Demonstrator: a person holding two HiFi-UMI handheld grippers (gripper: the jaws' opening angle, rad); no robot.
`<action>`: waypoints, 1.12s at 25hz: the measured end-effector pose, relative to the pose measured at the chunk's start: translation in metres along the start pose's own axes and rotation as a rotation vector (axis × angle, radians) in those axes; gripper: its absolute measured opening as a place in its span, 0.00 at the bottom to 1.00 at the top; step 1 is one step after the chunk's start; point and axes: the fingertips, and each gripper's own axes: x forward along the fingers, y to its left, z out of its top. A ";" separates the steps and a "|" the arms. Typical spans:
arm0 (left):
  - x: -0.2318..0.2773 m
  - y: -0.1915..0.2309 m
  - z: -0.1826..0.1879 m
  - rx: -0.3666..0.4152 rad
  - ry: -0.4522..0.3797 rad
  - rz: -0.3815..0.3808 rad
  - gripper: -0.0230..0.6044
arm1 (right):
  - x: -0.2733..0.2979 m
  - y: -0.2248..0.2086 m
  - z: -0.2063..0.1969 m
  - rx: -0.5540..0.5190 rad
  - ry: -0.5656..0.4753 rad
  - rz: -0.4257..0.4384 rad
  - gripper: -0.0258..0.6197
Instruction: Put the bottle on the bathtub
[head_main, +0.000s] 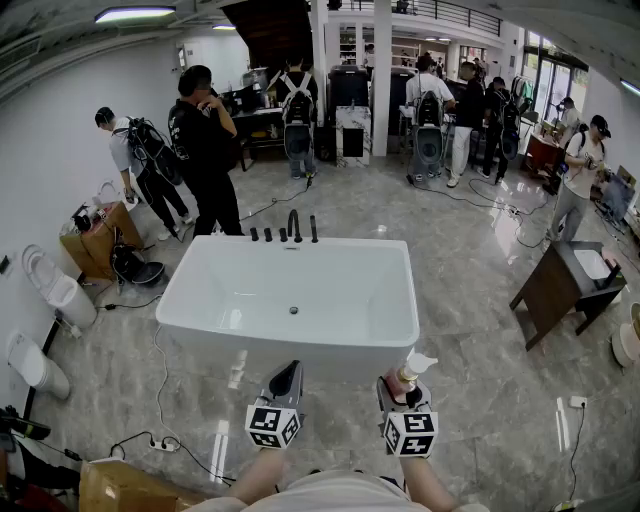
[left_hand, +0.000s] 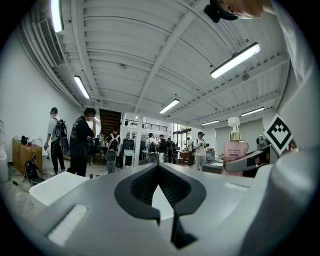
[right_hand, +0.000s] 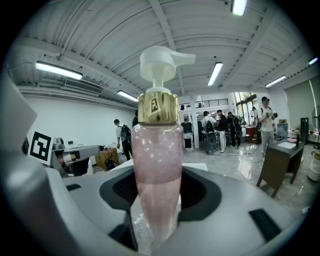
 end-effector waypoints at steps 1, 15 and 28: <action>0.002 -0.001 -0.001 0.001 0.001 0.000 0.05 | 0.001 -0.002 0.000 -0.004 0.000 -0.002 0.37; 0.002 0.001 -0.002 0.003 0.004 -0.014 0.05 | -0.002 0.000 0.005 -0.036 -0.023 -0.042 0.38; -0.011 0.020 -0.003 0.004 0.007 -0.035 0.05 | 0.001 0.023 0.007 -0.029 -0.028 -0.066 0.38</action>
